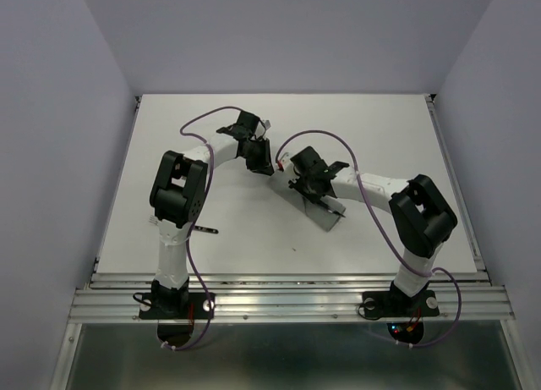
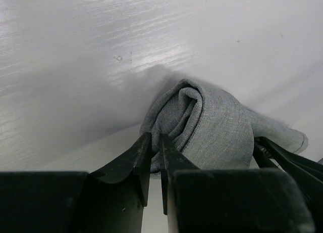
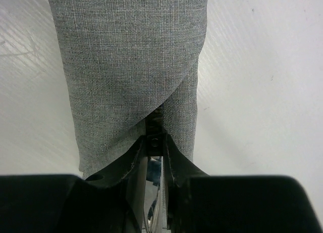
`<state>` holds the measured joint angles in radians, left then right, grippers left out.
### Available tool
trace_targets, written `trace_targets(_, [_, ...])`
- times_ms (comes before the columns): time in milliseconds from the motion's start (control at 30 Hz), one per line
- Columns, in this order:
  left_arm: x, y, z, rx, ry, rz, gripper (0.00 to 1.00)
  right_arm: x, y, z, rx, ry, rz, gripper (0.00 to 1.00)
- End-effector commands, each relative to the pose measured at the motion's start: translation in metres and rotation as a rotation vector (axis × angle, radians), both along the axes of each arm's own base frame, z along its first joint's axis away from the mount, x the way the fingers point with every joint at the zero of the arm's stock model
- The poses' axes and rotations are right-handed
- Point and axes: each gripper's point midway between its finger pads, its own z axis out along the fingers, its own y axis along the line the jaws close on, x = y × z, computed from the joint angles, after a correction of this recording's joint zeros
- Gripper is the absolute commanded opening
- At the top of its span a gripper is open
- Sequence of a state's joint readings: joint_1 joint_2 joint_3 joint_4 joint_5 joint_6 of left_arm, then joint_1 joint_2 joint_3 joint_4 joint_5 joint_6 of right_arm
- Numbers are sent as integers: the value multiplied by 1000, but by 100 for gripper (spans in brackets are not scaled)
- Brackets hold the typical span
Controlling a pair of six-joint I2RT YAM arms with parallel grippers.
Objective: Fold the napkin into a case and place the utensils inside
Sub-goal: Stuff the knife into the folded napkin.
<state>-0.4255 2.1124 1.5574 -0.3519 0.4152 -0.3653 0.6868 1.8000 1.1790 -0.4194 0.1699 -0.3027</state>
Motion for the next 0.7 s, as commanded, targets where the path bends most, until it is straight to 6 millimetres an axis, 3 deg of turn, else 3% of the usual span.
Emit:
trace_targets(0, [7, -8, 16, -21, -37, -36, 24, 12, 1, 25, -5, -80, 55, 1])
trace_targets(267, [7, -9, 10, -13, -21, -46, 24, 27, -3, 21, -49, -90, 78, 1])
trace_targets(667, [6, -11, -5, -15, 14, -56, 24, 35, 11, 19, -14, -81, 90, 1])
